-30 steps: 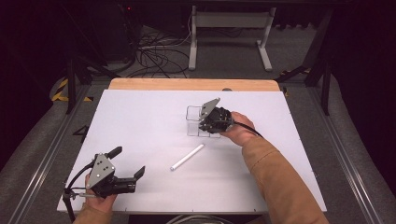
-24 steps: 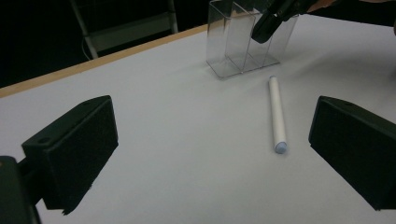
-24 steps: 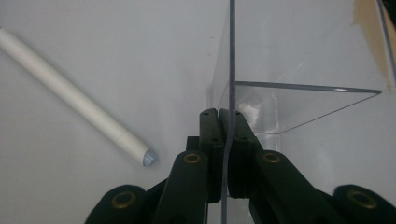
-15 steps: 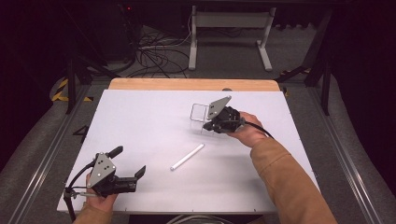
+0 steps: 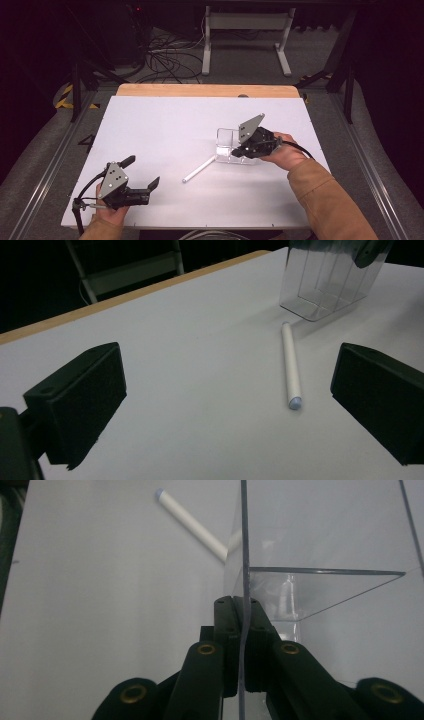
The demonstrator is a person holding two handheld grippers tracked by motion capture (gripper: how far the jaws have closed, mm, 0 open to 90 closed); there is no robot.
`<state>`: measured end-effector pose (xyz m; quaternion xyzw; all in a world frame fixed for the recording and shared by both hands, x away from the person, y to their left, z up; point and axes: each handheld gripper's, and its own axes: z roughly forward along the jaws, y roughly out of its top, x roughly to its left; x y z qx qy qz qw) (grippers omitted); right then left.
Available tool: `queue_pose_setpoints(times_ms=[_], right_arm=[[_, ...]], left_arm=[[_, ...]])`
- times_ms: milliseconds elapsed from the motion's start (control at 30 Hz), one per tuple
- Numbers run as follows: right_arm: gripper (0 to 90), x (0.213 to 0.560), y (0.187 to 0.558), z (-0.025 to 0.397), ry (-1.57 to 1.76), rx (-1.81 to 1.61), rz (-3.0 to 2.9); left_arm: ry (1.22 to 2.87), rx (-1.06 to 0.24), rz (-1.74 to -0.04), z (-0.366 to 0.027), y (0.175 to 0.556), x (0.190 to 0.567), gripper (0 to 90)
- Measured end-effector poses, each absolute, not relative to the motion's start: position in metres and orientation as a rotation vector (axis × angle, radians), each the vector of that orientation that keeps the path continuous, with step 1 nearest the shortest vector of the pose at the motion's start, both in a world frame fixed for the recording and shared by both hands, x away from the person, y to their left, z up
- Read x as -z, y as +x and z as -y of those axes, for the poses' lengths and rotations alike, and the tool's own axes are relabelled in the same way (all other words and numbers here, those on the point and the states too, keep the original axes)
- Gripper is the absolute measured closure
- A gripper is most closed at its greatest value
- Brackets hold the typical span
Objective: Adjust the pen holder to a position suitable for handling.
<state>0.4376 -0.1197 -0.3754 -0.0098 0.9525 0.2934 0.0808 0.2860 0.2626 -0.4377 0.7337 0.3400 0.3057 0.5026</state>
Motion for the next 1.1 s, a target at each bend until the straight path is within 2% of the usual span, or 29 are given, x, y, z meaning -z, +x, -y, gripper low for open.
queue_pose_setpoints(times_ms=[1100], right_arm=[[88.2, 0.4, 0.421, 0.139, -0.06, -0.822, -2.955]], left_arm=[[1.781, -0.734, -0.818, -0.26, 0.287, 0.438, 2.1]])
